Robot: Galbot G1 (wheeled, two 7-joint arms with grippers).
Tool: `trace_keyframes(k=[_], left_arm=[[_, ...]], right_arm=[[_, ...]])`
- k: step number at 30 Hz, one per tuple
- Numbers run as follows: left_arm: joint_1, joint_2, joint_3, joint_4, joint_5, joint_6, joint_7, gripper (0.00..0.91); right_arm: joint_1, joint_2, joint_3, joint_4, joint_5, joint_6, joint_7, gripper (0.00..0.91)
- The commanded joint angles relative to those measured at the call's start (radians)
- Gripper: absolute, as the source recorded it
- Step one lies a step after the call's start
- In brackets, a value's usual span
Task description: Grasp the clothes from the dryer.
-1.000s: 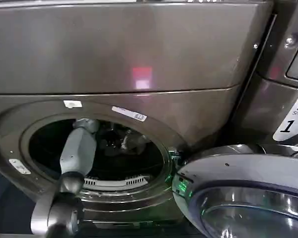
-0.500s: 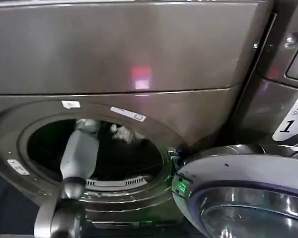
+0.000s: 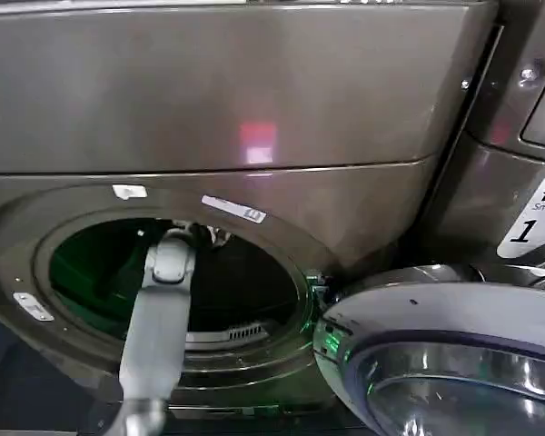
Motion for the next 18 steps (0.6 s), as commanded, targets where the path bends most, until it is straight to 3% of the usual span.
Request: trace_keyframes(k=[1,4,11,18], left_arm=[[0.051,-0.004,0.003,-0.066,-0.092,0.034,-0.078,0.0],[0.05,-0.004,0.005,-0.058,-0.093,0.037,-0.071,0.0],[0.043,-0.005,0.006,-0.047,-0.092,0.036,-0.063,0.0],[0.035,-0.002,0.007,-0.036,-0.092,0.036,-0.052,0.0]], right_arm=[[0.001,-0.001,-0.001,-0.001,0.0,0.005,0.006,0.907],[0.0,-0.002,0.001,0.001,0.002,0.006,0.004,0.907],[0.003,-0.001,0.02,0.029,-0.008,-0.084,0.011,0.907],[0.002,-0.001,0.03,0.032,-0.012,-0.099,0.012,0.907]])
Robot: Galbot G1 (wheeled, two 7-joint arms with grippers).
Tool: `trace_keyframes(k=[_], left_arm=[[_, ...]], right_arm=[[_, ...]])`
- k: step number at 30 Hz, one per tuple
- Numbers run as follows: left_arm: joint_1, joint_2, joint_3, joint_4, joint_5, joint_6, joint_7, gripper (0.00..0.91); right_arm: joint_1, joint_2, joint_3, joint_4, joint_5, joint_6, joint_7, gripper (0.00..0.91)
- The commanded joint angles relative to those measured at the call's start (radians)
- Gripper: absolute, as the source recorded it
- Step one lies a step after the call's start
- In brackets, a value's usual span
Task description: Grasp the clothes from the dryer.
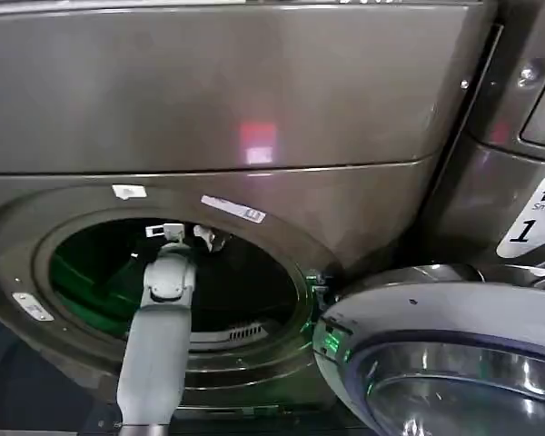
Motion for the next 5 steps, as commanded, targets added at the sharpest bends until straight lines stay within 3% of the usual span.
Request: trace_keyframes(k=[1,5], left_arm=[[0.0,0.001,0.003,0.001,-0.011,0.005,-0.003,0.0],[-0.003,0.0,0.004,0.007,-0.011,0.004,0.002,0.0]], right_arm=[[-0.001,-0.001,0.008,0.009,-0.002,-0.037,0.003,0.907],[-0.002,0.001,0.01,0.012,-0.003,-0.043,0.004,0.907]])
